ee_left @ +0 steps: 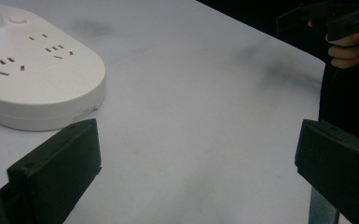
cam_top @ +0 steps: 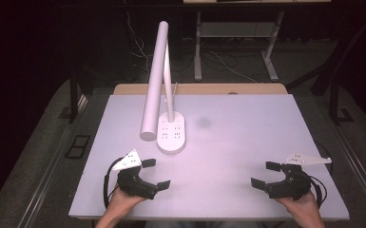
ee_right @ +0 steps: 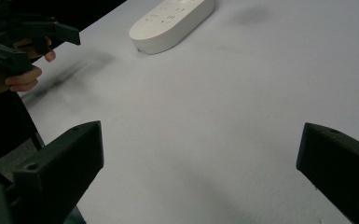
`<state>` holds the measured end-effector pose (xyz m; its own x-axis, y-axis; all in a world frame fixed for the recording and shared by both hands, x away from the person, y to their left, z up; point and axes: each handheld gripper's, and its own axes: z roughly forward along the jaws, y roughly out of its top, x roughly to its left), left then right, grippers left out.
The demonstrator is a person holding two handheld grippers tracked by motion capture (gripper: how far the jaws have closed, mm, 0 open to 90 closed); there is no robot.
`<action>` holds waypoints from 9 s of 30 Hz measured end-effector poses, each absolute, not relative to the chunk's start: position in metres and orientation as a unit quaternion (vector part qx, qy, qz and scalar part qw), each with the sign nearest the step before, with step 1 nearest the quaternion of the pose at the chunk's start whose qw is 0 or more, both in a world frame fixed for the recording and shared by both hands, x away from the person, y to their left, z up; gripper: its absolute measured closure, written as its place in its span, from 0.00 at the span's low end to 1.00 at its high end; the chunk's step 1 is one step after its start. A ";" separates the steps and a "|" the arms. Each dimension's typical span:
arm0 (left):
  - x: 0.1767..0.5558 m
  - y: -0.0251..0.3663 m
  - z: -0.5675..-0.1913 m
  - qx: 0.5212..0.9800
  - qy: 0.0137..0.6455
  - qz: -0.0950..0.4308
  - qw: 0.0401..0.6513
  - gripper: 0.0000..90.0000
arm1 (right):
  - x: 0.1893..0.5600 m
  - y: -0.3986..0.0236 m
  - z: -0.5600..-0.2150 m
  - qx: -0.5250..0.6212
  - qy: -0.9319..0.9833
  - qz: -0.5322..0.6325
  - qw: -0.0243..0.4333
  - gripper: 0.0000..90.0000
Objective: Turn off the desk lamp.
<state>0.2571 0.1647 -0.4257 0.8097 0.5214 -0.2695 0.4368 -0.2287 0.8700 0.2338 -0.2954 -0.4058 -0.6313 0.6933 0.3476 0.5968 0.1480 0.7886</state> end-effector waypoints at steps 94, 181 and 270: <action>0.258 0.178 -0.420 0.754 0.323 0.058 0.569 0.00 | 0.368 -0.163 -0.333 0.310 0.840 0.446 0.014 0.01; 0.257 0.178 -0.419 0.758 0.314 0.053 0.569 0.00 | 0.497 -0.067 -0.426 0.406 0.813 0.417 -0.014 1.00; 0.260 0.178 -0.419 0.759 0.312 0.053 0.569 0.00 | 0.453 -0.122 -0.380 0.368 0.810 0.458 0.012 1.00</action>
